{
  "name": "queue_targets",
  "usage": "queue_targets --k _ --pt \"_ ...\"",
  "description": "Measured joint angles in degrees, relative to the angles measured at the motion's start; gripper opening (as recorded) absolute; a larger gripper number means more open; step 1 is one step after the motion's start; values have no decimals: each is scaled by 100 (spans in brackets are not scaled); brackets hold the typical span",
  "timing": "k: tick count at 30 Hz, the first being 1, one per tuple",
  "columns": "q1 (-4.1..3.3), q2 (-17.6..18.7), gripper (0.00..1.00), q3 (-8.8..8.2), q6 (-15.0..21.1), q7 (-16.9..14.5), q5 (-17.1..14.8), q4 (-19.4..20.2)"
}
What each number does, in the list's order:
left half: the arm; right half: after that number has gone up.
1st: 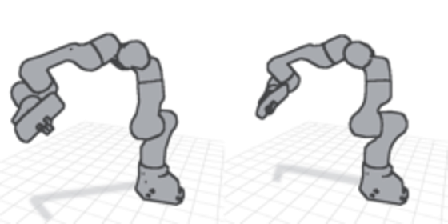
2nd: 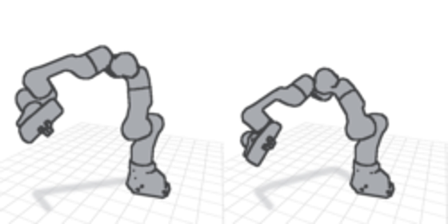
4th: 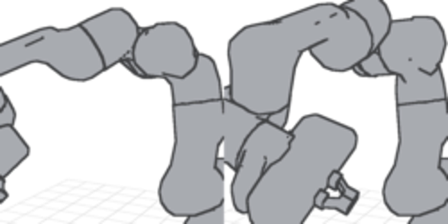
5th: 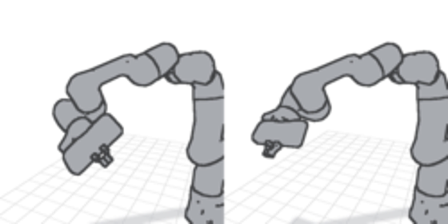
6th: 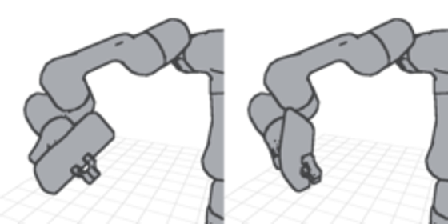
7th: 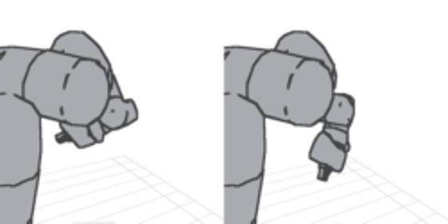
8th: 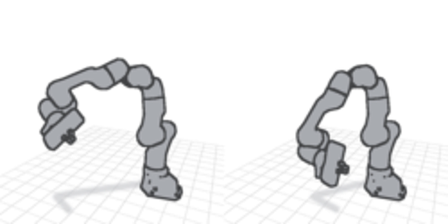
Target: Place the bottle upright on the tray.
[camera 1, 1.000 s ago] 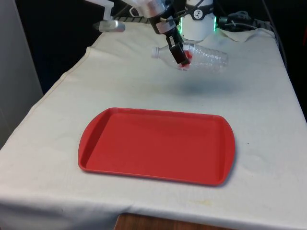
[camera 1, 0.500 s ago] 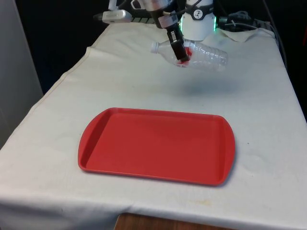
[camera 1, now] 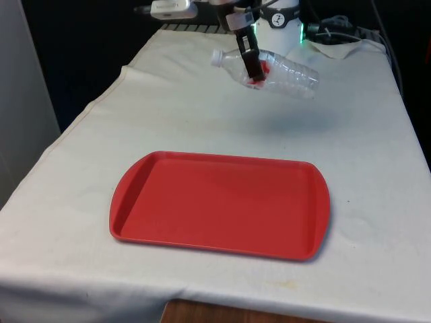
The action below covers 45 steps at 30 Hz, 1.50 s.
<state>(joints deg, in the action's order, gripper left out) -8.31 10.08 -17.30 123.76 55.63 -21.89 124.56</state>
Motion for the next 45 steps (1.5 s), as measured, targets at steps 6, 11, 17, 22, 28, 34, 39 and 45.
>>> queue_targets --k 6,11,17,22,28,34,39,45 --pt "0 -63 0 46 11 160 195 -6" --pt "0 -115 0 92 11 298 361 -23" --pt "0 -172 0 149 11 476 573 -57" --pt "0 -212 0 195 11 619 756 -86" --pt "0 -229 0 246 11 773 945 -155" --pt "0 -241 0 304 11 934 1146 -229" --pt "0 -241 0 344 11 1049 1301 -286" --pt "0 -241 0 395 11 1192 1495 -378"
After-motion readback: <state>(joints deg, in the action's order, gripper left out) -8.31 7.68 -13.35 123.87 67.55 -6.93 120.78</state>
